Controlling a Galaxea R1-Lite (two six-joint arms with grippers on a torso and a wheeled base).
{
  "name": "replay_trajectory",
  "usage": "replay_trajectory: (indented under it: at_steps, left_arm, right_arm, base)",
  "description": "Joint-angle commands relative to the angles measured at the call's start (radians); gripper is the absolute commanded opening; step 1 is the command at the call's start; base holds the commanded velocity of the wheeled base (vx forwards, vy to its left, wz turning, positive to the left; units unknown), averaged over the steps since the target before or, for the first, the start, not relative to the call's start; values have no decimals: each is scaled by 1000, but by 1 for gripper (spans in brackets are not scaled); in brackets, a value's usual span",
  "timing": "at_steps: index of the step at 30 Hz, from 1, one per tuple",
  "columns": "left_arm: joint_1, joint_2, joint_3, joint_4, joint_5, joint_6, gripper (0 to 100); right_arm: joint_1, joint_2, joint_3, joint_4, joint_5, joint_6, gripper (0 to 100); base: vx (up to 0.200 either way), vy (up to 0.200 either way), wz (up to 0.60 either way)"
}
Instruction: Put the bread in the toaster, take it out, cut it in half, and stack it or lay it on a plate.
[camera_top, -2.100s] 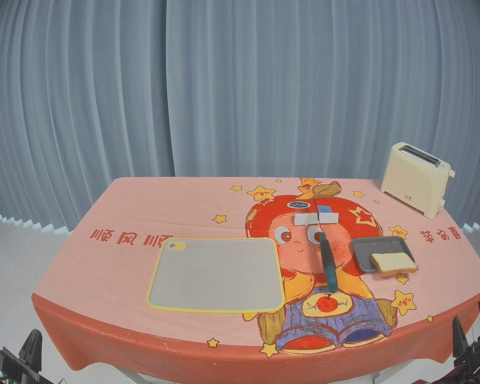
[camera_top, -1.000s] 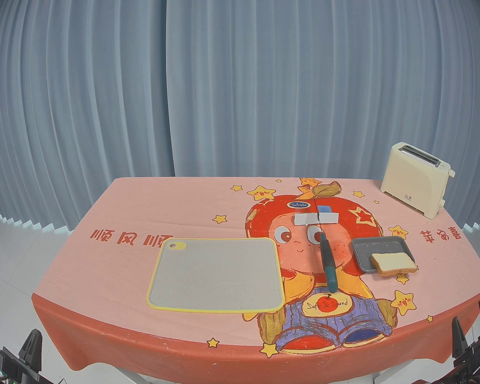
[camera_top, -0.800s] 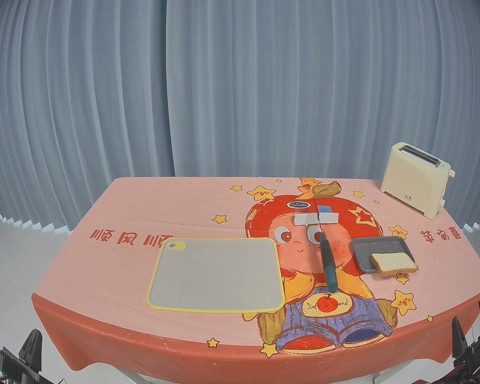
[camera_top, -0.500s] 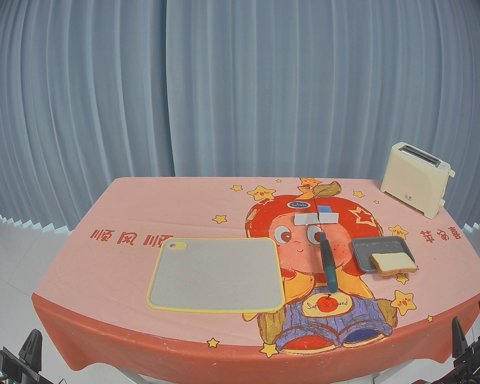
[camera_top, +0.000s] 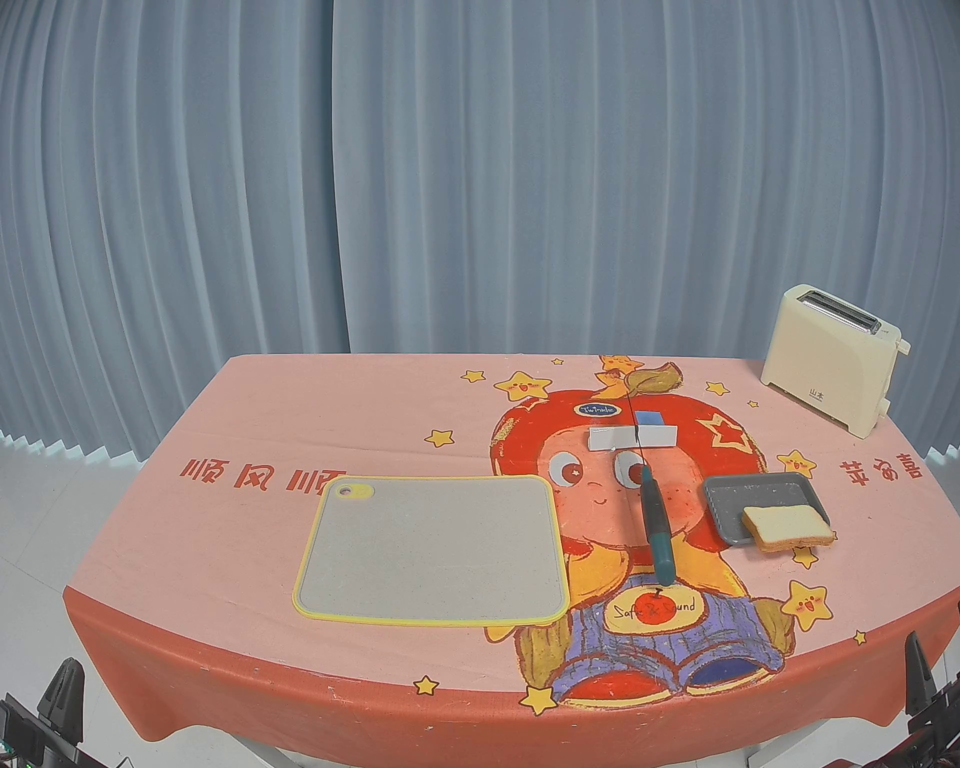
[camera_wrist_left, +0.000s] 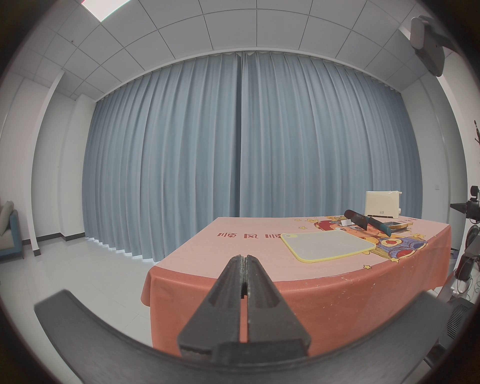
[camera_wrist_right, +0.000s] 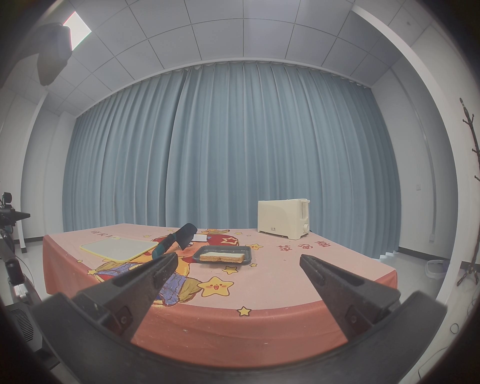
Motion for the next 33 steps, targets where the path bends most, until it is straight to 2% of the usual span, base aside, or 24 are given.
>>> replay_trajectory:
  at_steps: [1, 23, 26, 27, 33]
  left_arm:
    - [0, 1, 18, 0, 1, 0, 0]
    - [0, 1, 18, 0, 1, 0, 0]
    - [0, 1, 18, 0, 2, 0, 0]
    - [0, 1, 18, 0, 1, 0, 0]
    - [0, 1, 18, 0, 1, 1, 0]
  right_arm:
    - [0, -16, 16, -1, 0, 0, 100]
    - [0, -16, 16, -1, 0, -1, 100]
    - [0, -16, 16, -44, -5, -1, 100]
    - [0, -16, 16, -188, -9, -24, 100]
    - [0, -16, 18, -145, -3, -32, 100]
  base:
    - [0, 0, 0]
    - [0, 0, 0]
    - [0, 0, 0]
    - [0, 0, 0]
    - [0, 0, 0]
